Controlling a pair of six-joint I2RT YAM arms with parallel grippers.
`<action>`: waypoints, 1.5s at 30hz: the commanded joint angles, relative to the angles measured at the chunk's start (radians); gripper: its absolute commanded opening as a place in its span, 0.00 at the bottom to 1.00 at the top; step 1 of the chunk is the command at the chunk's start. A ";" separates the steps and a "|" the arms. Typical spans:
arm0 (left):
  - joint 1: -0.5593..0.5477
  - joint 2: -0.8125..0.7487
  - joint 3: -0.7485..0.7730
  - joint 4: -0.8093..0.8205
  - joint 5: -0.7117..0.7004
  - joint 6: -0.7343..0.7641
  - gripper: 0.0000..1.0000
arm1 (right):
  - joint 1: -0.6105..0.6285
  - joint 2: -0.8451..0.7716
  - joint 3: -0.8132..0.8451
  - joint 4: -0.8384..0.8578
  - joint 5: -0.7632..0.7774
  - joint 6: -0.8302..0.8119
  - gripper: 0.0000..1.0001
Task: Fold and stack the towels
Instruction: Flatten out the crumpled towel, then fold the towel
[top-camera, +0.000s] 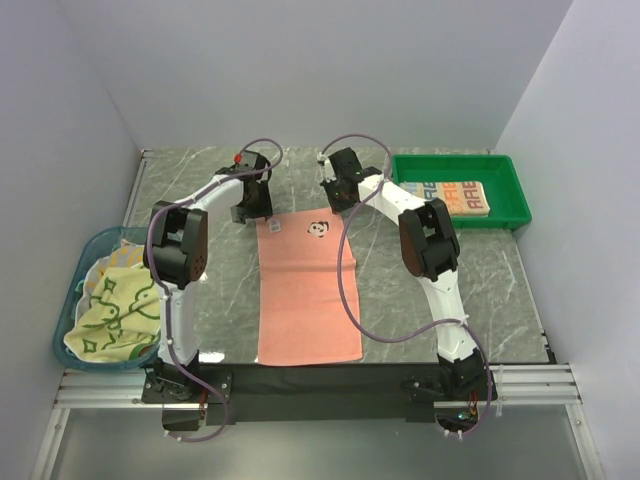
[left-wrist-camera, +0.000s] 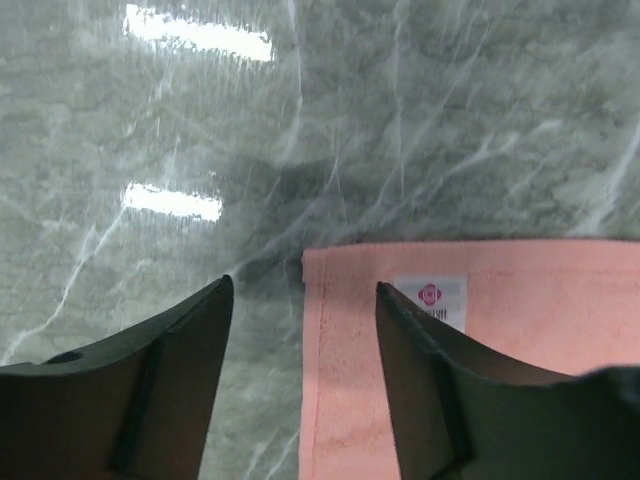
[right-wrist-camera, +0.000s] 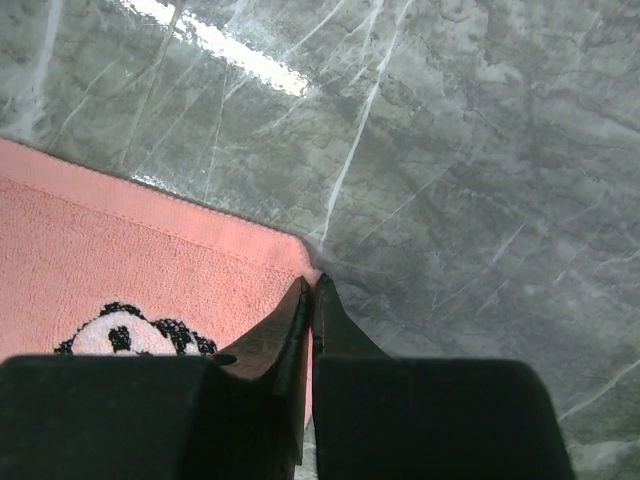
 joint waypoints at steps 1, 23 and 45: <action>0.000 0.026 0.064 -0.015 -0.028 0.021 0.63 | 0.007 0.004 -0.040 -0.017 0.007 0.001 0.00; -0.020 0.140 0.035 -0.036 -0.030 0.003 0.13 | 0.008 -0.004 -0.055 -0.011 0.014 0.003 0.00; 0.009 0.140 0.432 0.036 -0.132 0.121 0.01 | -0.048 -0.099 0.072 0.142 0.172 0.003 0.00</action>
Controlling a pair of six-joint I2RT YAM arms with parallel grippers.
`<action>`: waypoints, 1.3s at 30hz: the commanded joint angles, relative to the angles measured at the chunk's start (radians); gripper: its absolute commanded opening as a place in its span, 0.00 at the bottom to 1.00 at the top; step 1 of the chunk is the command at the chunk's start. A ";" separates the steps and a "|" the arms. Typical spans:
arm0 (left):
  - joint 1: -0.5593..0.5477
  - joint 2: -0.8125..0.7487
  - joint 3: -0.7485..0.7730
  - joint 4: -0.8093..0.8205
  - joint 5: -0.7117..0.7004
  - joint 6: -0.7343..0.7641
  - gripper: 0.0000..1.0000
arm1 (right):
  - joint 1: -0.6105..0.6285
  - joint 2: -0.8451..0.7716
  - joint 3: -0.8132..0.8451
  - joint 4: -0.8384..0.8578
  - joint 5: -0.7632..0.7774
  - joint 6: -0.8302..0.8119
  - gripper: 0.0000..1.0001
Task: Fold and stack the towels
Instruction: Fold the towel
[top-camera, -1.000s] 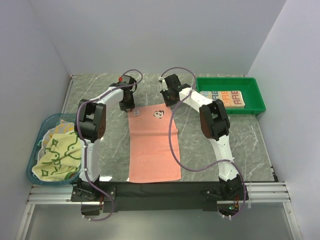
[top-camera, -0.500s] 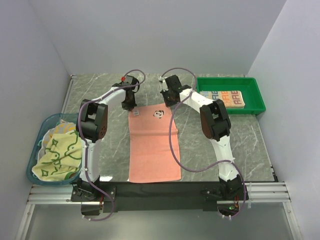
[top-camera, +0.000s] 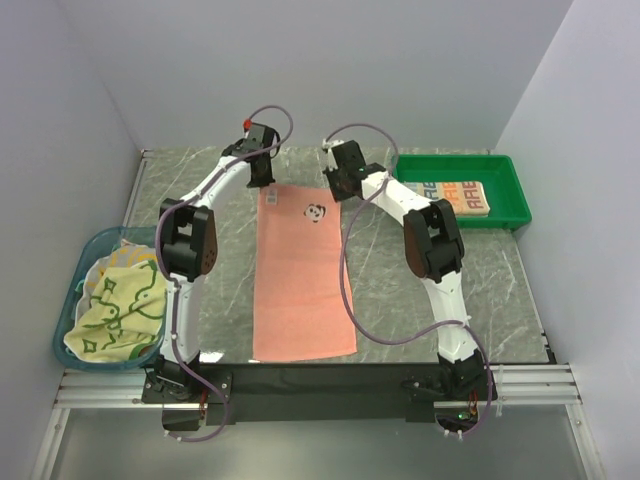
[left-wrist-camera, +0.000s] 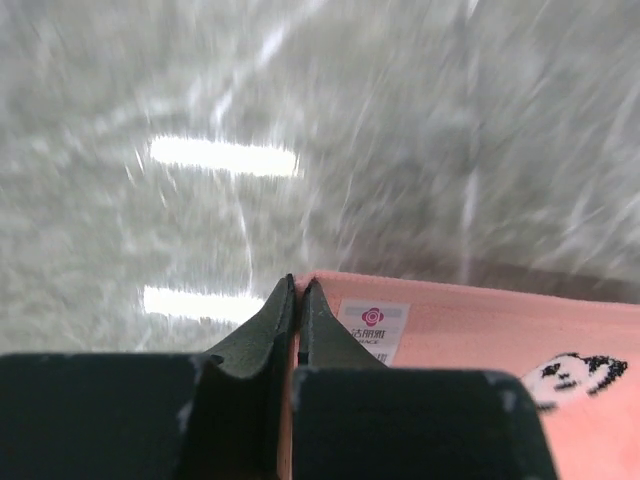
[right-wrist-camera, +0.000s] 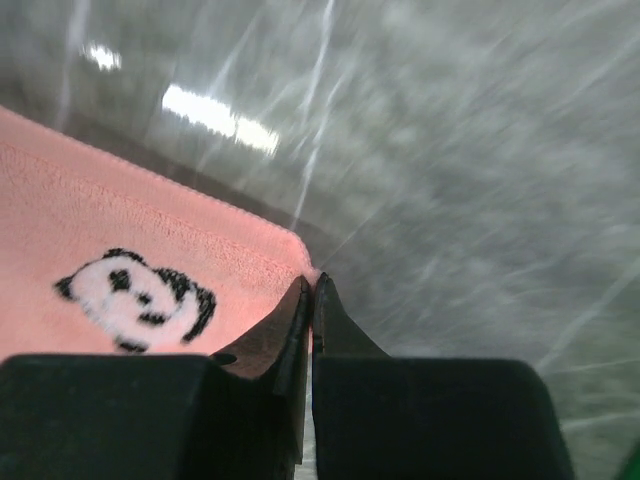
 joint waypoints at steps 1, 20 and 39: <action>0.031 0.019 0.103 0.064 -0.036 0.037 0.01 | -0.045 -0.040 0.126 0.052 0.088 -0.007 0.00; 0.096 -0.104 -0.051 0.317 0.063 0.065 0.01 | -0.054 -0.110 0.096 0.209 0.093 -0.102 0.00; 0.096 -0.458 -0.499 0.207 0.205 -0.038 0.01 | 0.022 -0.489 -0.392 0.109 0.036 0.001 0.00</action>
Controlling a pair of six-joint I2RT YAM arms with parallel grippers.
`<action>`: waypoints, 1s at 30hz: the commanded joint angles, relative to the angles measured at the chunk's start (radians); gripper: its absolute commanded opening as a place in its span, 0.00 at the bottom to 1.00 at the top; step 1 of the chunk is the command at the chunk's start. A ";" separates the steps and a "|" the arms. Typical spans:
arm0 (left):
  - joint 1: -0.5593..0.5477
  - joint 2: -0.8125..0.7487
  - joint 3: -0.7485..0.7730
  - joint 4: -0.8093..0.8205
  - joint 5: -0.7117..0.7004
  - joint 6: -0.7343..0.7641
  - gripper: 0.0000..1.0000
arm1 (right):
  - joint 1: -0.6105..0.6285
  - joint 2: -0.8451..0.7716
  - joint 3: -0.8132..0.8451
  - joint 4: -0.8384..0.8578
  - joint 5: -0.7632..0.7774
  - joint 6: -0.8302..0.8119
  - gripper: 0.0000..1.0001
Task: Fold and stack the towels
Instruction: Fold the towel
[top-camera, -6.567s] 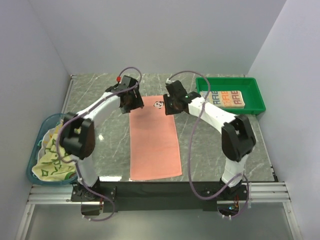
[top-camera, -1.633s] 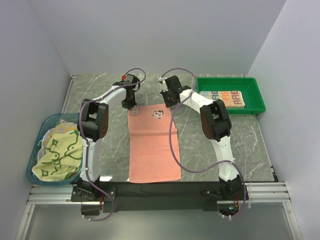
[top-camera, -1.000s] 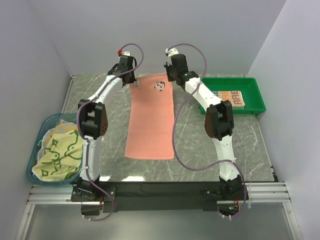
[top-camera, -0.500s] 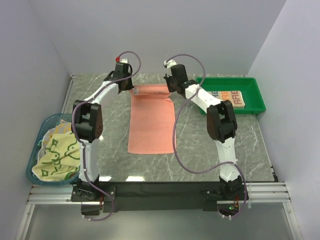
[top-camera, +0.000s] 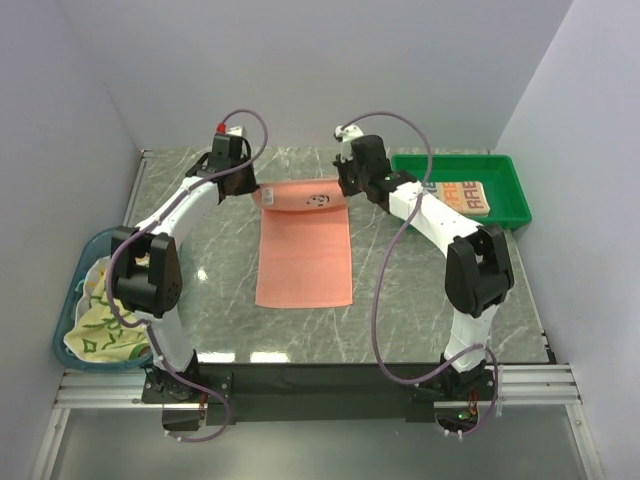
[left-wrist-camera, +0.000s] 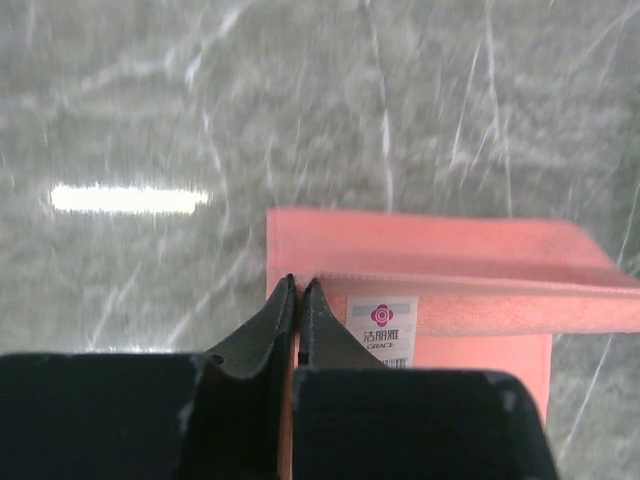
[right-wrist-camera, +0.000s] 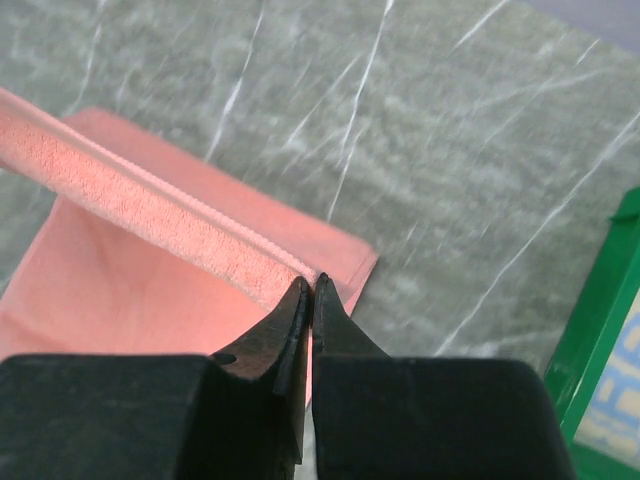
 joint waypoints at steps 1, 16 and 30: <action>0.028 -0.091 -0.085 -0.062 -0.027 -0.047 0.01 | 0.021 -0.068 -0.075 -0.075 0.083 -0.005 0.00; 0.022 -0.315 -0.363 -0.110 0.059 -0.131 0.01 | 0.112 -0.234 -0.343 -0.085 0.161 0.127 0.00; -0.007 -0.440 -0.562 -0.072 0.128 -0.191 0.01 | 0.151 -0.344 -0.437 -0.108 0.226 0.147 0.00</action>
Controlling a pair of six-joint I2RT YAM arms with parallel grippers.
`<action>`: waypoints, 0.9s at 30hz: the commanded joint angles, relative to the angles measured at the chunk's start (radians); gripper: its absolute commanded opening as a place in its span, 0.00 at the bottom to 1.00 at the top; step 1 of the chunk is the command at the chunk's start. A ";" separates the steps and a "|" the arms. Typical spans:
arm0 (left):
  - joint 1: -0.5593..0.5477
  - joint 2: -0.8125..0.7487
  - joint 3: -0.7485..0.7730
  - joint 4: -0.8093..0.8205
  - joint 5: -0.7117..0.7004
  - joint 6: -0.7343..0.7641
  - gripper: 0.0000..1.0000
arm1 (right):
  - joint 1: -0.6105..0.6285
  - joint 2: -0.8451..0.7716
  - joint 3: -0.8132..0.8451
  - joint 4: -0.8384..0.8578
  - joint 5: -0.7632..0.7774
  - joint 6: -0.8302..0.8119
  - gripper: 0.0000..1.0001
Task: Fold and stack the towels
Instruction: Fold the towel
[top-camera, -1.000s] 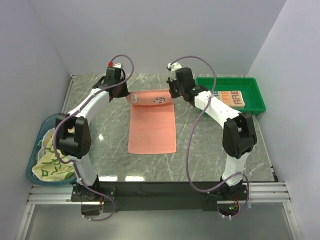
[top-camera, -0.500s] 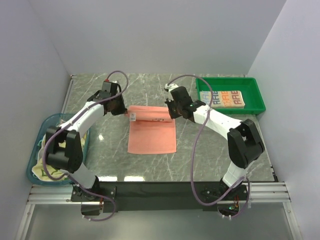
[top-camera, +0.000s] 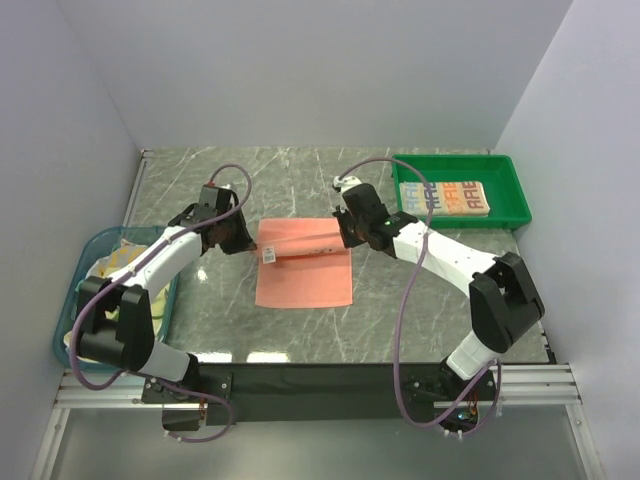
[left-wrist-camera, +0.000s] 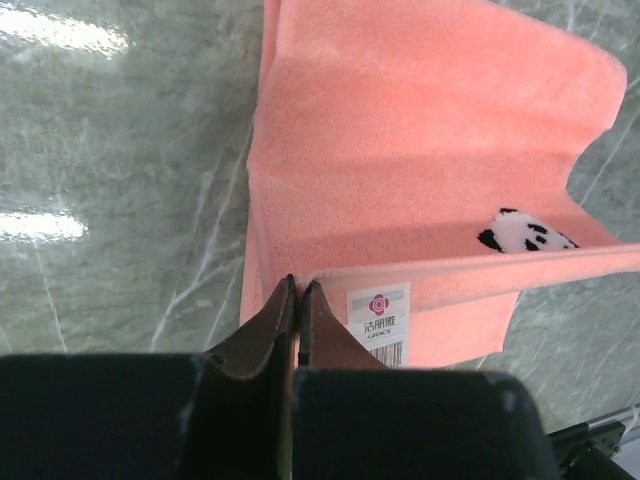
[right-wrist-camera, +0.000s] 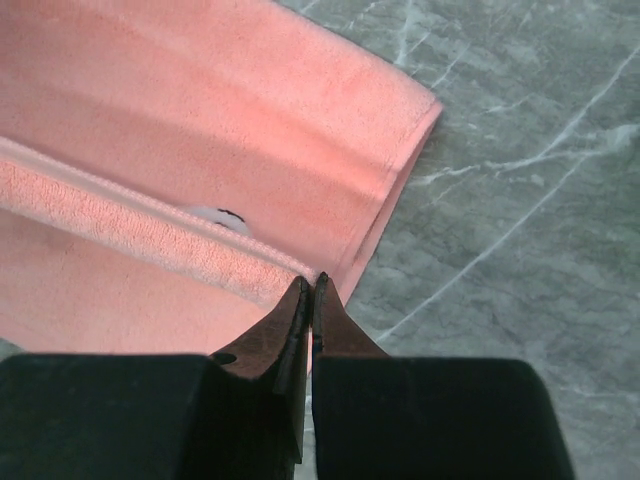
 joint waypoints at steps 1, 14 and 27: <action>-0.005 -0.058 -0.014 -0.004 -0.052 -0.005 0.01 | -0.012 -0.078 -0.019 -0.041 0.117 -0.003 0.00; -0.049 -0.118 -0.129 0.001 -0.095 -0.030 0.01 | 0.051 -0.161 -0.154 -0.064 0.114 0.089 0.00; -0.123 -0.067 -0.305 0.088 -0.117 -0.145 0.01 | 0.064 -0.060 -0.277 0.003 0.034 0.215 0.00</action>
